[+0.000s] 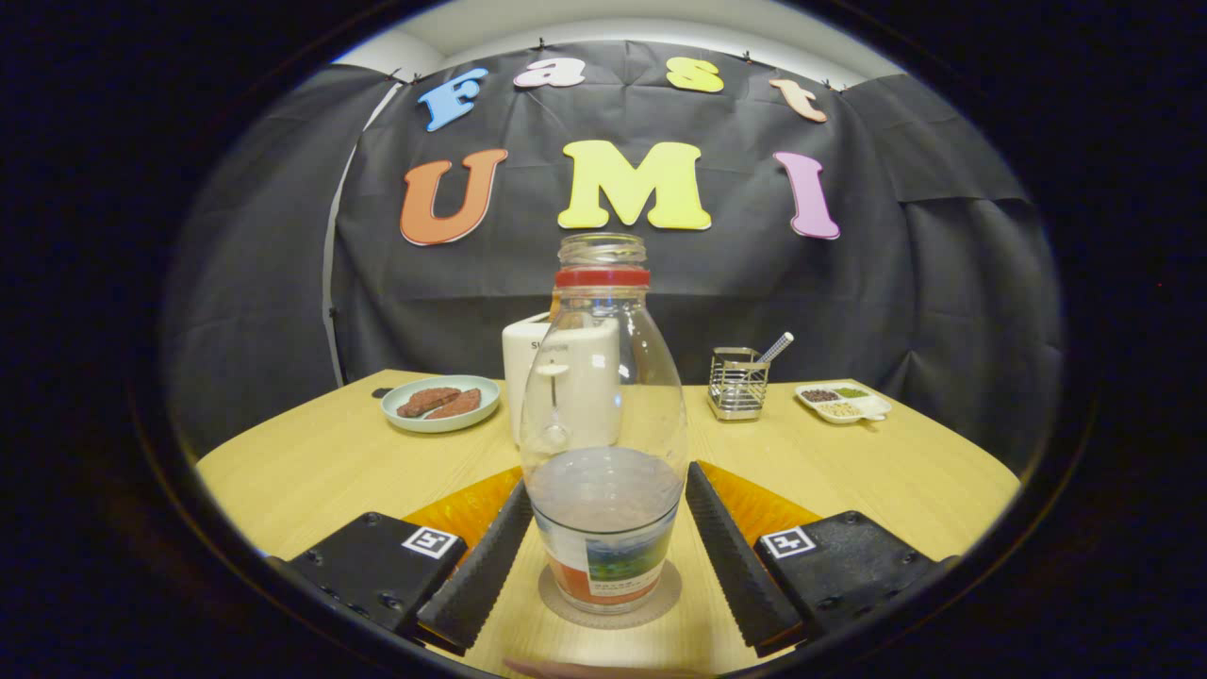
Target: Take the bottle from table, then pour the juice into the cup, finally place the bottle on the coaster
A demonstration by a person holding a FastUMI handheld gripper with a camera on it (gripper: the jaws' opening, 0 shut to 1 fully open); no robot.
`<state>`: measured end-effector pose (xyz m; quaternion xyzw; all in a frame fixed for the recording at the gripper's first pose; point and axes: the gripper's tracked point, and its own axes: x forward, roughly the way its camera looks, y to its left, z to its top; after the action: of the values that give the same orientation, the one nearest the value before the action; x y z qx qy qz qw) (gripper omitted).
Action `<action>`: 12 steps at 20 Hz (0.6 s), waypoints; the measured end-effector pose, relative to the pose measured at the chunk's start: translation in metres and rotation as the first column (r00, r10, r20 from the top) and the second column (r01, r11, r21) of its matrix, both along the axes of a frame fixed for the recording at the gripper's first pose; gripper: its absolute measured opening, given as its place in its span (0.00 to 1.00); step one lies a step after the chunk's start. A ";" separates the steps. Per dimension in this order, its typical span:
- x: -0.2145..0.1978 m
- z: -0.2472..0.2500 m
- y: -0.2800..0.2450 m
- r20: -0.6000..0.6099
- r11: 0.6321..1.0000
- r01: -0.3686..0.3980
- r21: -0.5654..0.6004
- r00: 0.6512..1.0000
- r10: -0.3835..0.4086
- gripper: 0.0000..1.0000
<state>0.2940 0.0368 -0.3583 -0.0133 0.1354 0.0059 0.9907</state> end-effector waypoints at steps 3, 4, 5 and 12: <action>-0.002 0.007 0.000 0.010 1.000 0.008 -0.003 1.000 -0.008 1.00; -0.004 0.009 0.001 0.012 1.000 0.010 -0.004 1.000 -0.010 1.00; -0.007 0.013 0.004 0.010 1.000 0.002 -0.001 1.000 -0.002 1.00; -0.029 0.069 0.013 0.090 1.000 0.012 -0.028 0.996 -0.010 1.00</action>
<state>0.2652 0.0499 -0.2890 -0.0267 0.0909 -0.0020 0.9955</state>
